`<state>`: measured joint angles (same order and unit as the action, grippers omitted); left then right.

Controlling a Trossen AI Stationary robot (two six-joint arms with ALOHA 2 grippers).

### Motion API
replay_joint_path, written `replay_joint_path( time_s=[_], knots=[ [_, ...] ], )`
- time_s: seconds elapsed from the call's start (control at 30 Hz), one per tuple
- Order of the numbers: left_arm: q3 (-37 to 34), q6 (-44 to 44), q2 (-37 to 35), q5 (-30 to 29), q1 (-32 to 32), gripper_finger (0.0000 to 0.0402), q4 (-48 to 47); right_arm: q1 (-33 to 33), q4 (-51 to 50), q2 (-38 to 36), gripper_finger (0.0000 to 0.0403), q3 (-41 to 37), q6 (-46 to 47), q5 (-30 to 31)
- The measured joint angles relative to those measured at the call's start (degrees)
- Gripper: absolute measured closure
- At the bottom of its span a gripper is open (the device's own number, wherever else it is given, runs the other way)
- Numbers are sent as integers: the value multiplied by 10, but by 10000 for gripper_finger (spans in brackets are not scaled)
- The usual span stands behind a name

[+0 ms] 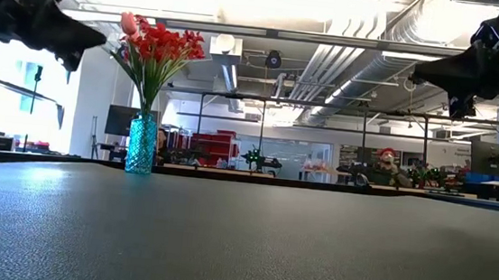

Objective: Sort flowers into vase by color
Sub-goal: Return to Home Position

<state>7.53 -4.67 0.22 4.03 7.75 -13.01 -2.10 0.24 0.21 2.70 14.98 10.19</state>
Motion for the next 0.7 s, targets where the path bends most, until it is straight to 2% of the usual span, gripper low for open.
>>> replay_joint_path(
  time_s=[0.27,0.7],
  knots=[
    [-42,-21,0,8,0,401,71,0,32,0,403,-21,27,-24],
    [-42,3,0,3,0,401,69,0,35,0,403,-21,12,-25]
  ],
)
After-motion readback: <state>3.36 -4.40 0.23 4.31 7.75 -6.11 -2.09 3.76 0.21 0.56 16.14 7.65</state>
